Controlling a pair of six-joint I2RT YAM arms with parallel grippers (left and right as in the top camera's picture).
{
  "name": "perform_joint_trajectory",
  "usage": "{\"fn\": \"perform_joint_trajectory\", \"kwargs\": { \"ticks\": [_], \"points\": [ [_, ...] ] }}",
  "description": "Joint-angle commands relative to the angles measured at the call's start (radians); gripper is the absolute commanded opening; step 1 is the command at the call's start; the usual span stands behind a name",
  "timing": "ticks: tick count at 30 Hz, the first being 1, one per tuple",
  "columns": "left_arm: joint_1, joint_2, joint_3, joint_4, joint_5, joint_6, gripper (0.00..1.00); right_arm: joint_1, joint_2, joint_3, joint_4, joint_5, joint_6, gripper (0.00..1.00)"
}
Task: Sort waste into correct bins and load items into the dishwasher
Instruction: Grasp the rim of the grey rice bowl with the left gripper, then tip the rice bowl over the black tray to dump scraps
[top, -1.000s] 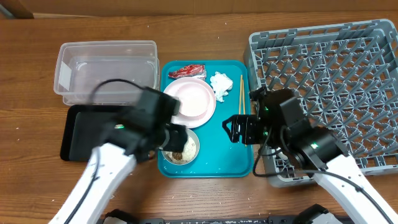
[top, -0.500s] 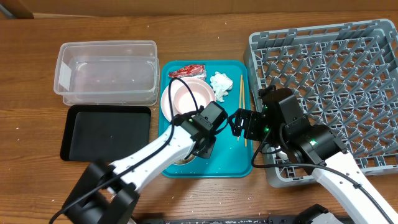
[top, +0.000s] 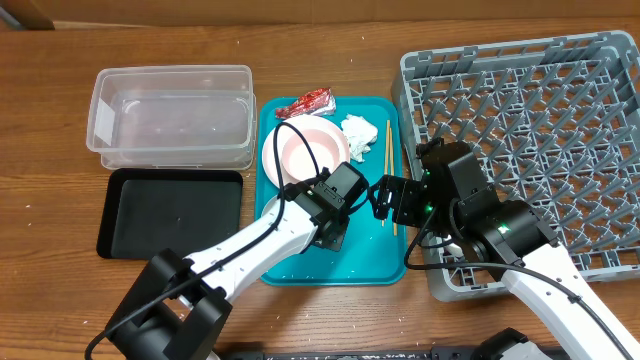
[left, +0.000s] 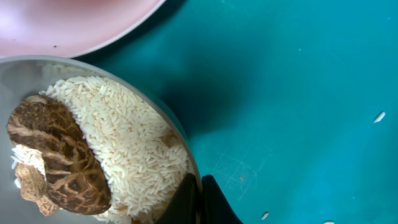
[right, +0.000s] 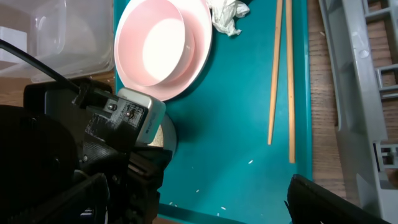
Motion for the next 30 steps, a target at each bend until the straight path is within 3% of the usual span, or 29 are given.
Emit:
{"fn": "perform_joint_trajectory", "kwargs": {
  "ticks": [1,8,11,16,19,24,30],
  "points": [
    [-0.002,0.027,-0.004,-0.018,-0.009,-0.017,0.04,-0.004,-0.007,0.021,-0.006,0.013,0.005,0.94],
    [0.050,-0.122,0.033,-0.175,-0.004,-0.141,0.04,-0.004,-0.007,0.021,-0.018,0.014,0.005,0.95],
    [0.143,-0.262,0.035,-0.203,0.089,-0.130,0.04,-0.004,-0.007,0.021,-0.018,0.014,0.005,0.95],
    [0.396,-0.419,0.034,-0.207,0.369,0.021,0.04,-0.004,-0.007,0.021,-0.018,0.014,0.005,0.95],
    [0.587,-0.452,0.032,-0.217,0.634,0.168,0.04,-0.004,-0.007,0.021,-0.018,0.014,0.005,0.95],
    [0.888,-0.425,0.014,-0.257,1.004,0.420,0.04,-0.004,-0.007,0.021,-0.017,0.014,0.005,0.95],
    [1.131,-0.306,-0.004,-0.329,1.243,0.713,0.04,-0.004,-0.007,0.021,-0.018,0.014,0.005,0.95]
  ]
}}
